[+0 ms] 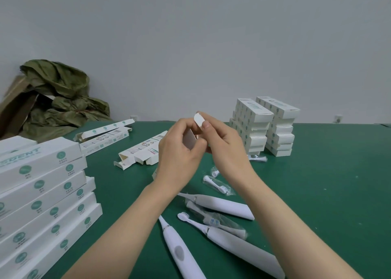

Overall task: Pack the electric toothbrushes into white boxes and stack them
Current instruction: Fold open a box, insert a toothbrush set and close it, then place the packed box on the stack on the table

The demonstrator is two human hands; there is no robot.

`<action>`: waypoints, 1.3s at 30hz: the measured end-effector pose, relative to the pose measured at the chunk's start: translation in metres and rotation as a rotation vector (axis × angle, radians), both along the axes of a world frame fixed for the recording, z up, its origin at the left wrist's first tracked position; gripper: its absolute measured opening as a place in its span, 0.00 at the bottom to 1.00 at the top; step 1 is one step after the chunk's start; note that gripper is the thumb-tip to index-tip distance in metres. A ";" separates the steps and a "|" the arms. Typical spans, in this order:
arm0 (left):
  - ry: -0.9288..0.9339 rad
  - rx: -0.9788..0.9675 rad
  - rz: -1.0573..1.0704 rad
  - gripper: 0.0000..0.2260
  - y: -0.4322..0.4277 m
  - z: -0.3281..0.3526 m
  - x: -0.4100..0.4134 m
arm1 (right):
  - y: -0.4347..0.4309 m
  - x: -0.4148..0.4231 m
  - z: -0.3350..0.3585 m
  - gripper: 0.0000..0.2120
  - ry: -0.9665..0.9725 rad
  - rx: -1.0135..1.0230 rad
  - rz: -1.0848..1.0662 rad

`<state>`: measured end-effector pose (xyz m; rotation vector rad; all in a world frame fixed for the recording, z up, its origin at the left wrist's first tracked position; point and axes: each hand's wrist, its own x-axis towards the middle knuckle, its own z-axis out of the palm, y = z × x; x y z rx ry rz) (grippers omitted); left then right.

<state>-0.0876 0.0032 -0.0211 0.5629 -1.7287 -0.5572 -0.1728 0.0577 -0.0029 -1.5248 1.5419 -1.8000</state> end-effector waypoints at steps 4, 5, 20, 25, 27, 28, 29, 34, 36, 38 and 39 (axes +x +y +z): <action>-0.098 0.031 -0.034 0.07 -0.005 0.001 0.005 | -0.002 -0.002 -0.005 0.12 0.083 -0.016 -0.045; -0.164 0.061 -0.103 0.15 -0.006 -0.001 0.006 | -0.003 -0.003 -0.006 0.13 0.134 -0.012 -0.084; -0.106 0.026 0.053 0.21 -0.019 -0.015 0.000 | -0.010 -0.010 -0.024 0.21 0.430 0.014 -0.246; -0.116 0.054 0.040 0.22 -0.020 -0.014 0.002 | -0.008 -0.011 -0.023 0.20 0.459 0.014 -0.242; -0.103 0.079 0.019 0.23 -0.020 -0.013 0.002 | -0.007 -0.012 -0.019 0.19 0.444 0.014 -0.231; -0.096 0.086 0.011 0.23 -0.020 -0.013 0.002 | -0.006 -0.011 -0.018 0.19 0.484 0.018 -0.244; -0.090 0.086 0.010 0.23 -0.020 -0.013 0.002 | -0.007 -0.010 -0.018 0.20 0.557 0.029 -0.268; -0.067 0.115 0.018 0.20 -0.021 -0.016 0.003 | -0.007 0.004 -0.028 0.26 0.707 0.099 -0.258; -0.134 0.089 0.015 0.22 -0.023 -0.014 0.009 | -0.006 0.002 -0.026 0.27 0.715 0.145 -0.221; -0.254 0.036 -0.032 0.24 -0.025 -0.007 0.016 | -0.001 -0.005 -0.020 0.29 0.751 0.159 -0.175; -0.333 -0.004 -0.051 0.25 -0.026 -0.002 0.020 | 0.002 -0.009 -0.015 0.32 0.794 0.153 -0.140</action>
